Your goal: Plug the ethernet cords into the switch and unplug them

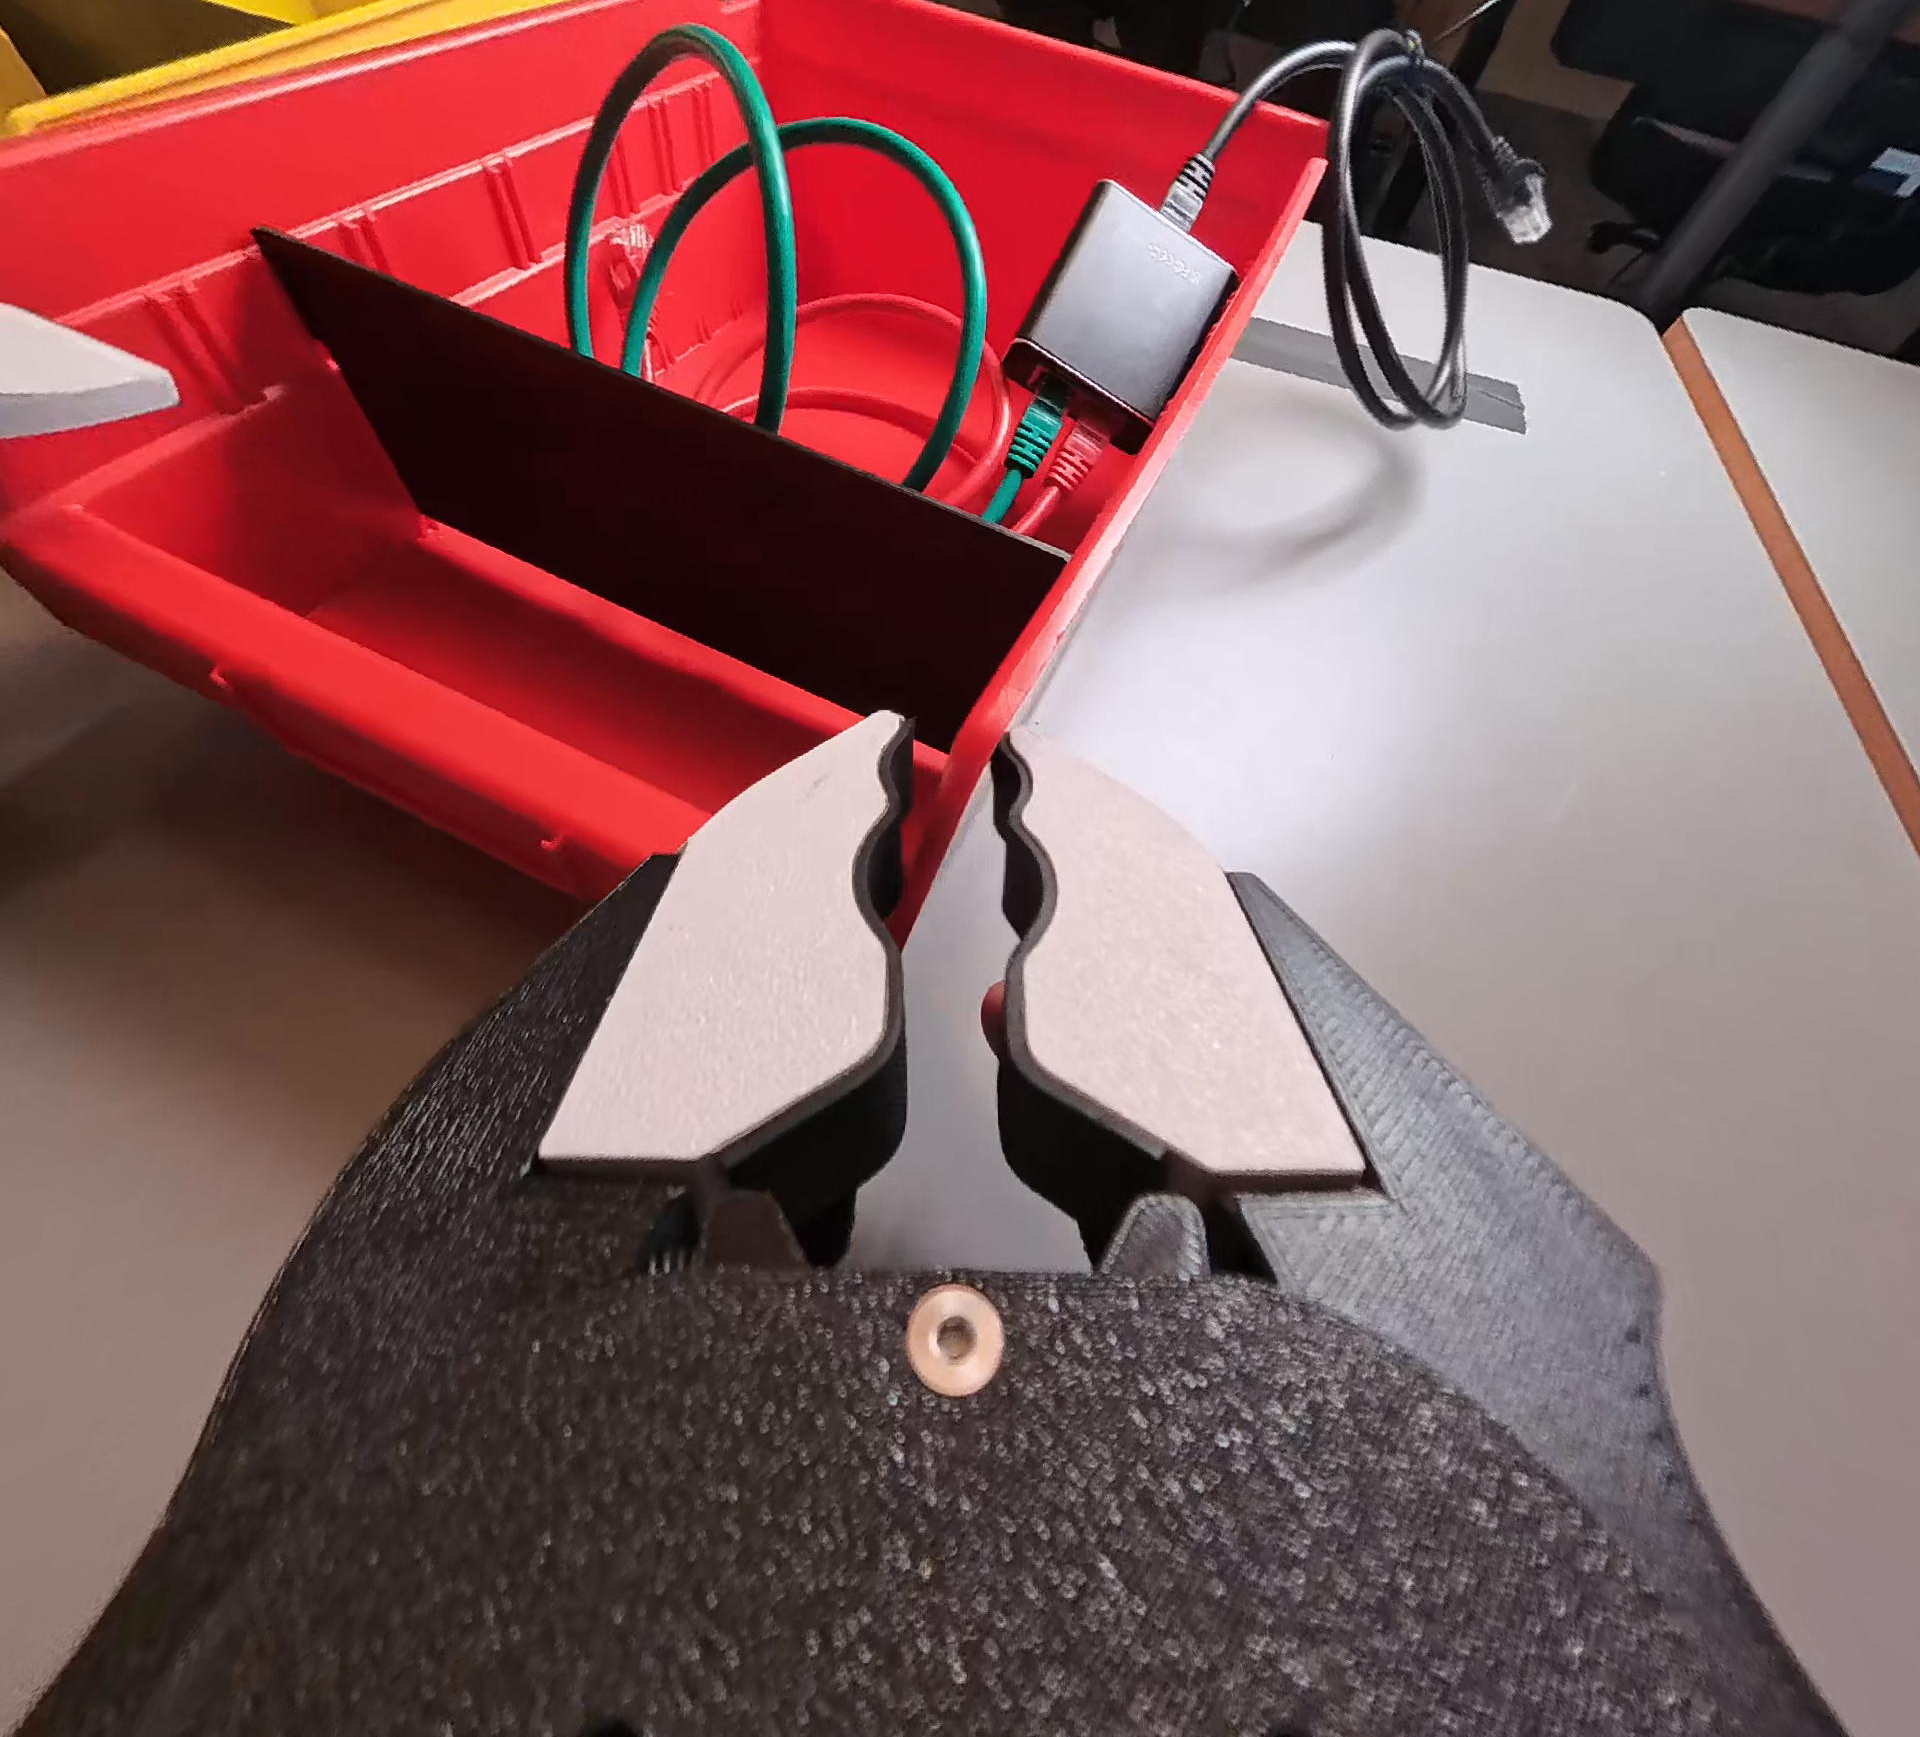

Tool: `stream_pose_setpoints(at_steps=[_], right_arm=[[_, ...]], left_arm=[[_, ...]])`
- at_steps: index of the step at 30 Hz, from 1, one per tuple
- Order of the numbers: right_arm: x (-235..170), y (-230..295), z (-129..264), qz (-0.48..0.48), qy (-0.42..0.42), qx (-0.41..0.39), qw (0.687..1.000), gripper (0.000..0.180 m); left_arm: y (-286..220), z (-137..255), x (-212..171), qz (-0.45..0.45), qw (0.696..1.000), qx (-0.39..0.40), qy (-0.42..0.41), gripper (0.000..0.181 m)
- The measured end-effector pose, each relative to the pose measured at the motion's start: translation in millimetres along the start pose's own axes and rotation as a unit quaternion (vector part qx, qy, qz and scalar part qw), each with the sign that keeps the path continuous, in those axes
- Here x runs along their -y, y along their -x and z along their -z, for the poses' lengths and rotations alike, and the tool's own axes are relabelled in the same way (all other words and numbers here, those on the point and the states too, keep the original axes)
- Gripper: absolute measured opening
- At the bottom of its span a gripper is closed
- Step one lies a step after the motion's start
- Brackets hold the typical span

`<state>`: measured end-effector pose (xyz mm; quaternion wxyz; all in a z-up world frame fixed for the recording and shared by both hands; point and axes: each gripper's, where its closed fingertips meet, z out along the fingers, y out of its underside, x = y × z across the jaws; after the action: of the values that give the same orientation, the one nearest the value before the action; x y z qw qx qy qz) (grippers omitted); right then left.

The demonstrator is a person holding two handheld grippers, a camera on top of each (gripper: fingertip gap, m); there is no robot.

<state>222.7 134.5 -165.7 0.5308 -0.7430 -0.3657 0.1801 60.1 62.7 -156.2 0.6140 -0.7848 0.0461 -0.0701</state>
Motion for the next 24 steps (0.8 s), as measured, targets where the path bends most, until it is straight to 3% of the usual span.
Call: stream_pose_setpoints(at_steps=[3,8,24], right_arm=[[2,-2,3,-0.002,-0.005,-0.006,1.0,0.012],[12,-6,14,-0.005,-0.026,-0.012,1.0,0.01],[94,-5,70,0.043,-0.135,-0.057,0.988,0.008]], left_arm=[[0,2,5,-0.053,0.998,0.02,-0.005,0.017],[-6,5,18,-0.058,0.998,0.013,-0.015,0.016],[-15,43,105,-0.12,0.986,0.031,-0.112,0.012]])
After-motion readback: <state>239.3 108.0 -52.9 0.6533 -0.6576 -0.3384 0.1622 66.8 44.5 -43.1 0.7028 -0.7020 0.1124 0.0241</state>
